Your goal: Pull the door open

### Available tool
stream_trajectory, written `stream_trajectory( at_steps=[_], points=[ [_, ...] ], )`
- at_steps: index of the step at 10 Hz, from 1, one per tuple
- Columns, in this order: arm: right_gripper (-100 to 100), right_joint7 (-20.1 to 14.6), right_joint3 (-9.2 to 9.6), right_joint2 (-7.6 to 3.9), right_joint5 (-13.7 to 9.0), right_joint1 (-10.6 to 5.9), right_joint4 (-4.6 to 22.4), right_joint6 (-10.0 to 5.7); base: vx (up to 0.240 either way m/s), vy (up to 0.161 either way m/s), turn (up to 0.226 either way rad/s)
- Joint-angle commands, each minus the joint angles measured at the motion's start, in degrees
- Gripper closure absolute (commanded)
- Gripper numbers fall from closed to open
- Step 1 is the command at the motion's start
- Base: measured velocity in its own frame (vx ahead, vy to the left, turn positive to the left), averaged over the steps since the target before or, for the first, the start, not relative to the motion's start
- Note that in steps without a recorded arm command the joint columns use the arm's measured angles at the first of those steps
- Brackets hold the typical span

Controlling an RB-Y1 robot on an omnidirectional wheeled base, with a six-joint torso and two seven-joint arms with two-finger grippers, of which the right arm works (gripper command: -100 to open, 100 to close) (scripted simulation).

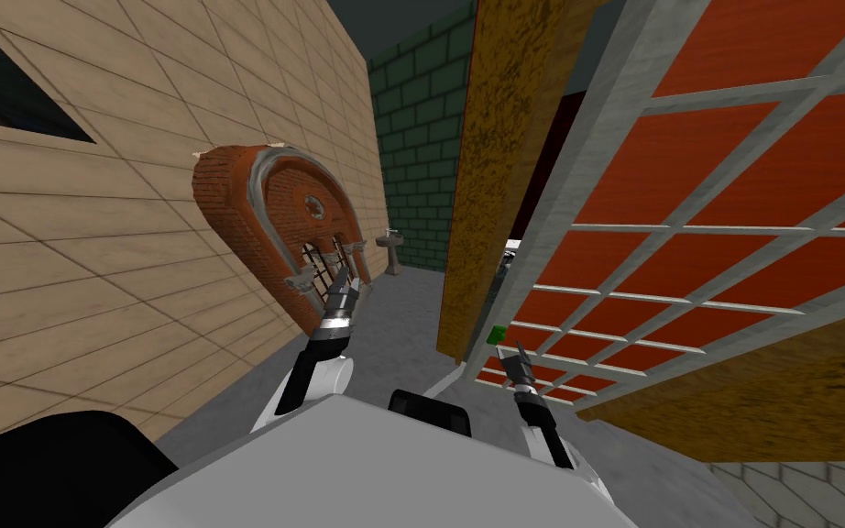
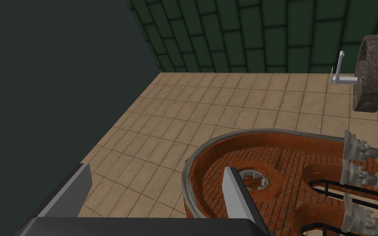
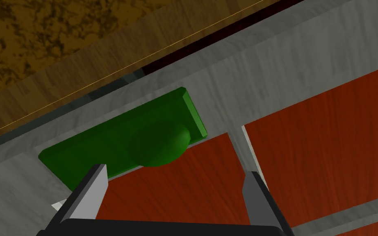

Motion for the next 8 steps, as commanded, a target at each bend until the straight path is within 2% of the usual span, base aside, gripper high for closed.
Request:
stream_trajectory(
  at_steps=[1, 3, 4, 5, 6, 8],
  points=[
    [-100, -1.7, 0.18, 0.08, -0.5, -0.17, 0.2, 0.07, -0.045, -0.028, 0.033],
    [-100, -5.4, 0.94, 0.47, -2.4, -0.67, 0.3, 0.48, -0.066, -0.022, 0.075],
    [-100, -6.4, 0.94, 0.47, -2.4, -0.67, 0.3, 0.48, -0.064, -0.021, 0.032],
    [-100, -8.4, 1.32, 0.68, -3.3, -0.92, 0.4, 0.7, -0.067, -0.04, 0.062],
    [-100, -8.7, 1.32, 0.68, -3.3, -0.92, 0.4, 0.7, -0.05, -0.032, 0.038],
    [-100, -12.5, 2.09, 1.09, -5.3, -1.43, 0.6, 1.13, -0.068, -0.039, 0.086]
  ],
)
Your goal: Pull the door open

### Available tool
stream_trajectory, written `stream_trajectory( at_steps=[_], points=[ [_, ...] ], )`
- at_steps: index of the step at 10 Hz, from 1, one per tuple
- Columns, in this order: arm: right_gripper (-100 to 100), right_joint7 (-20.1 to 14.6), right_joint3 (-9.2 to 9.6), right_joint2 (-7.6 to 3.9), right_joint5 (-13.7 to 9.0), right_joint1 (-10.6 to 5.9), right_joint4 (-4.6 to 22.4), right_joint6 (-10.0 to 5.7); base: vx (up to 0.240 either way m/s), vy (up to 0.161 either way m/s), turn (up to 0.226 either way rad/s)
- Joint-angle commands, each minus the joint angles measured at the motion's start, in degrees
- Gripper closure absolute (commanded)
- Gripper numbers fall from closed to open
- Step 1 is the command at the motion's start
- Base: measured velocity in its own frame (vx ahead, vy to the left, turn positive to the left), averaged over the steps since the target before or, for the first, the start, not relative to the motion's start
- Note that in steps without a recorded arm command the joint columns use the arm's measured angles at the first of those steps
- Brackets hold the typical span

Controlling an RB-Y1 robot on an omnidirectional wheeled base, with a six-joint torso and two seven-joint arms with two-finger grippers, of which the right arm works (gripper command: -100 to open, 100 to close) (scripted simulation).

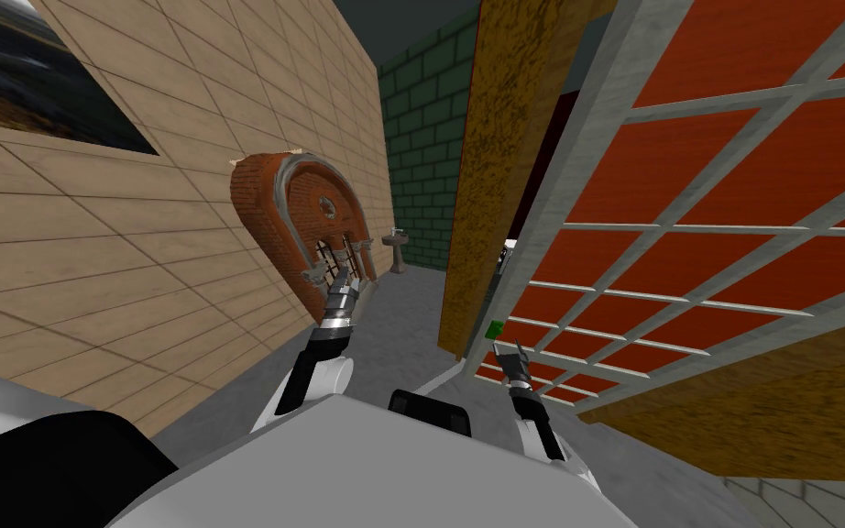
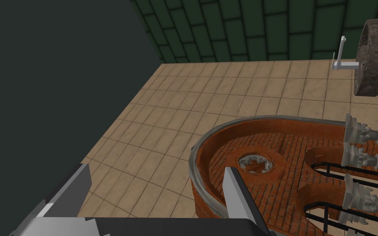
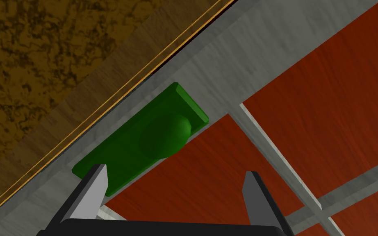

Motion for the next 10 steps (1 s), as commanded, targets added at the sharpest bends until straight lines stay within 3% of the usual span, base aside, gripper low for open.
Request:
stream_trajectory(
  at_steps=[1, 10],
  points=[
    [-100, -2.1, 0.24, 0.12, -0.6, -0.26, 0.3, 0.08, -0.057, -0.028, 0.032],
    [-100, -15.4, 2.46, 1.29, -6.2, -1.72, 0.8, 1.31, -0.059, -0.026, 0.058]
  ],
)
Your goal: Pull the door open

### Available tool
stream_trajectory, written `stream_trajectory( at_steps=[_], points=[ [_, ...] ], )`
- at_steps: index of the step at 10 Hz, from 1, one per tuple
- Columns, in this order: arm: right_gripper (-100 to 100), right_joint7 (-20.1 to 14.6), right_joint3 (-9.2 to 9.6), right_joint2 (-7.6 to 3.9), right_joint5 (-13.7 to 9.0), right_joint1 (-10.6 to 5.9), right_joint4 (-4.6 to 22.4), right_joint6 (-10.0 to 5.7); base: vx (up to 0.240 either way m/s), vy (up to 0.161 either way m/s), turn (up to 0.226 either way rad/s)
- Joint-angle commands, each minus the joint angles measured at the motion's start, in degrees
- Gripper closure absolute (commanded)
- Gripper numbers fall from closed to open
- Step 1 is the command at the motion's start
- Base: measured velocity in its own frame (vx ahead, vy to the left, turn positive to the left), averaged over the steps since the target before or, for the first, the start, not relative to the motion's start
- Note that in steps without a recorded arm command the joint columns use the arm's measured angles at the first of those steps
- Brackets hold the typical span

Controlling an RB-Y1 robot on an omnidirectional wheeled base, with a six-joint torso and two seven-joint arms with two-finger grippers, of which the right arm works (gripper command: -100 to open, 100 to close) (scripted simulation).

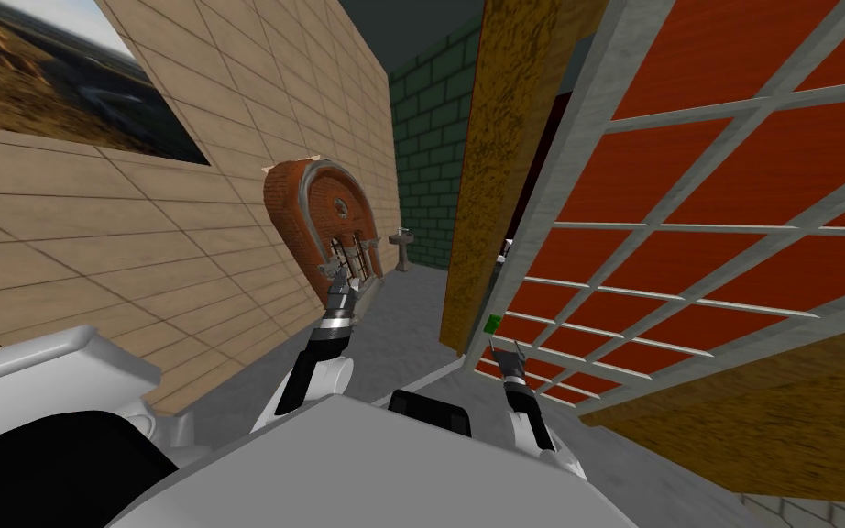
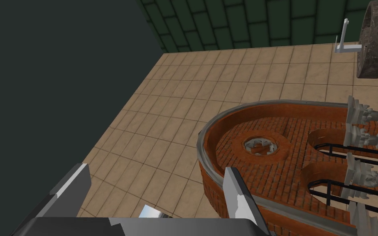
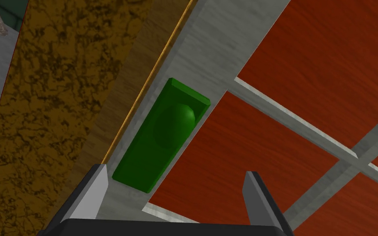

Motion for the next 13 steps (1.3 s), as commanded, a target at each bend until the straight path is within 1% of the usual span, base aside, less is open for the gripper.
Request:
stream_trajectory(
  at_steps=[1, 3, 4, 6, 7, 11, 13],
  points=[
    [-100, -2.0, 0.21, 0.11, -0.5, -0.03, -0.2, 0.24, -0.061, -0.025, 0.03],
    [-100, -5.7, 0.86, 0.45, -2.2, -0.46, -0.1, 0.61, -0.073, -0.019, 0.062],
    [-100, -6.6, 0.86, 0.45, -2.2, -0.46, -0.1, 0.61, -0.062, -0.026, 0.026],
    [-100, -10.2, 1.45, 0.76, -3.7, -0.85, 0.1, 0.93, -0.054, -0.028, 0.062],
    [-100, -10.8, 1.45, 0.76, -3.7, -0.85, 0.1, 0.93, -0.054, -0.028, 0.02],
    [-100, -17.7, 2.36, 1.24, -6.0, -1.44, 0.3, 1.44, -0.058, -0.024, 0.052],
    [-100, -20.4, 2.65, 1.4, -6.7, -1.64, 0.4, 1.6, -0.05, -0.033, 0.033]
  ],
)
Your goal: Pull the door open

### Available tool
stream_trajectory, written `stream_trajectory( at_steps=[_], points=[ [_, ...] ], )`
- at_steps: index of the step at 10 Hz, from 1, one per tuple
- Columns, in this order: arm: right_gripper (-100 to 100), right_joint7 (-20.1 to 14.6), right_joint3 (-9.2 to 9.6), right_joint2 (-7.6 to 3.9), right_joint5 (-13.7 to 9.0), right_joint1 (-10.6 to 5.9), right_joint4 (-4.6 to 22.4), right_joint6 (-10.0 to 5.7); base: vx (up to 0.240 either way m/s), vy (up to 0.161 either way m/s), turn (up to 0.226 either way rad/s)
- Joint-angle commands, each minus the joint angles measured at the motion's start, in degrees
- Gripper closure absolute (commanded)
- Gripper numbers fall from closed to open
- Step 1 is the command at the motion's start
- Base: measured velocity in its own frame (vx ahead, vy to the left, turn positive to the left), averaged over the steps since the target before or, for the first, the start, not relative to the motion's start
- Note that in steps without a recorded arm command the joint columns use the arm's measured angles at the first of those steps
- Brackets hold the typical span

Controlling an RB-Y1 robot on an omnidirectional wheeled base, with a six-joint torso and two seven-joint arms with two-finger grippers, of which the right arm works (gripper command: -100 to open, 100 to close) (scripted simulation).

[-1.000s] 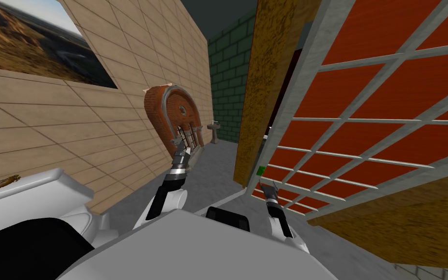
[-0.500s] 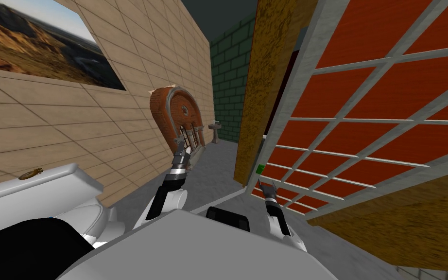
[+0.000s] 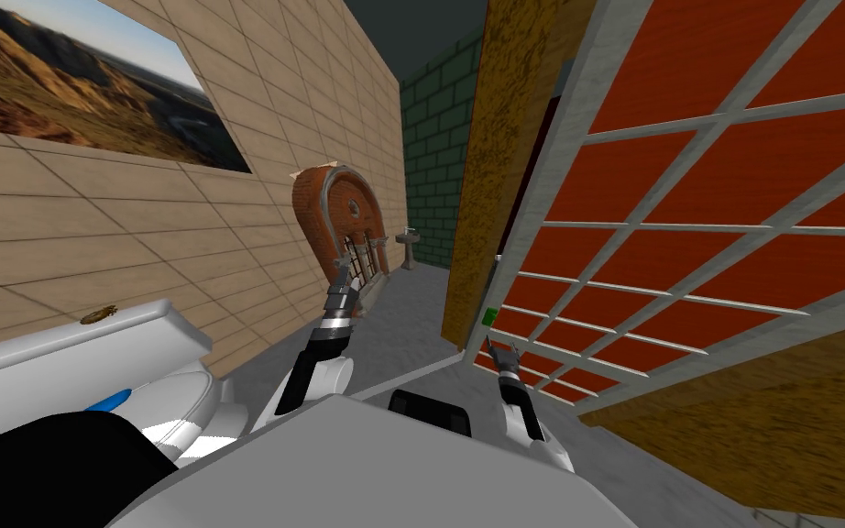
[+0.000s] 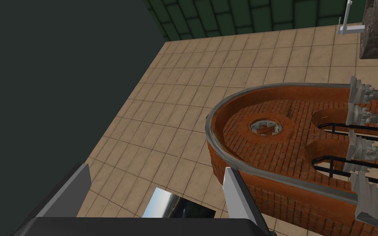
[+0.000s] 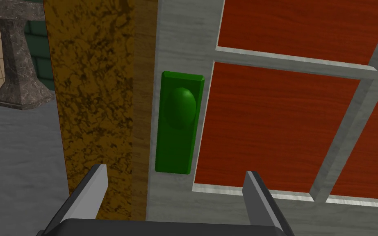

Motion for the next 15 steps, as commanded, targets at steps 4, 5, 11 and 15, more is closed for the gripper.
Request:
stream_trajectory(
  at_steps=[4, 5, 11, 15],
  points=[
    [-100, -2.6, -0.33, -1.1, -0.8, 0.84, -0.1, -0.28, 0.051, 0.004, 0.07],
    [-100, -3.1, -0.59, -1.73, -1.1, 1.27, 0.0, -0.56, 0.195, -0.008, 0.063],
    [-100, -6.3, -2.05, -5.28, -2.3, 3.73, 0.5, -2.11, 0.184, 0.0, 0.108],
    [100, -6.1, -1.81, -4.94, -2.1, 3.2, 1.2, -2.4, 0.004, -0.003, -0.001]
  ],
)
